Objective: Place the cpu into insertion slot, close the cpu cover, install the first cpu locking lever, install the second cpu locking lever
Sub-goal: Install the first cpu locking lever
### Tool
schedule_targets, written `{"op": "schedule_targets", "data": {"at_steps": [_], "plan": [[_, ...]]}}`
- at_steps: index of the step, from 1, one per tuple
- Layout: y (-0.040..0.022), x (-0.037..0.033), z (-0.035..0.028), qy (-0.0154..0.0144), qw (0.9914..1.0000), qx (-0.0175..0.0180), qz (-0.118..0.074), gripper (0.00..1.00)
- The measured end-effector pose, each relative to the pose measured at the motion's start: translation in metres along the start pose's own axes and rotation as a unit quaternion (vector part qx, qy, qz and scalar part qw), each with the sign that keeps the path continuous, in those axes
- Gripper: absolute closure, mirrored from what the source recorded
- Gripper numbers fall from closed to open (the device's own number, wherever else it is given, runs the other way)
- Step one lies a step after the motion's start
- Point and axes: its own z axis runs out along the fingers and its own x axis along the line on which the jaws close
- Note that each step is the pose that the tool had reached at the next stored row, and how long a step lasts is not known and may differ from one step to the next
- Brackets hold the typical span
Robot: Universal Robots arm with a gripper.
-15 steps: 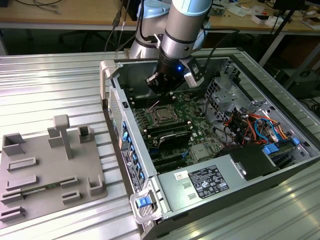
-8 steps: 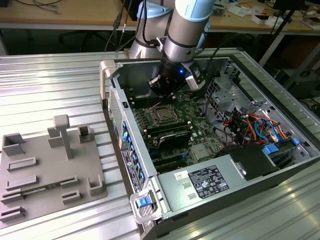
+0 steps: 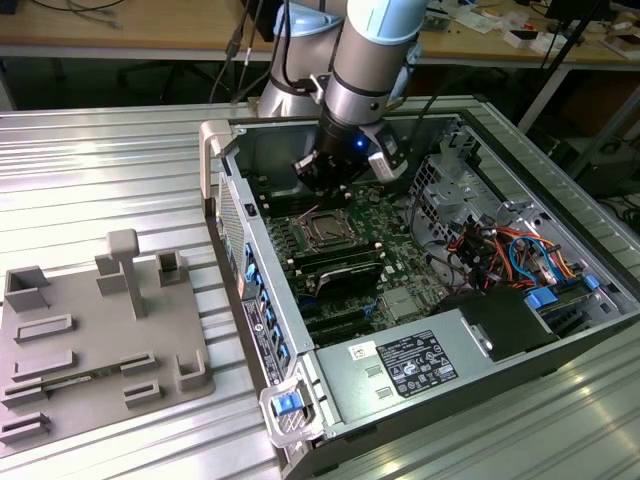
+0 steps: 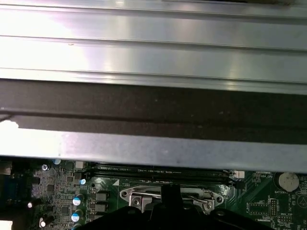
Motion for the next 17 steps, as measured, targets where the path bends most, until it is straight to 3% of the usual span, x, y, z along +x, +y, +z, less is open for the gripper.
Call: {"op": "schedule_targets", "data": {"at_steps": [9,17], "plan": [[0.0012,-0.0123,0.0034,0.0008,1.00000,-0.0005,0.000,0.89],[0.0010,-0.0161,0.0106,0.0010,1.00000,-0.0005,0.000,0.89]]}}
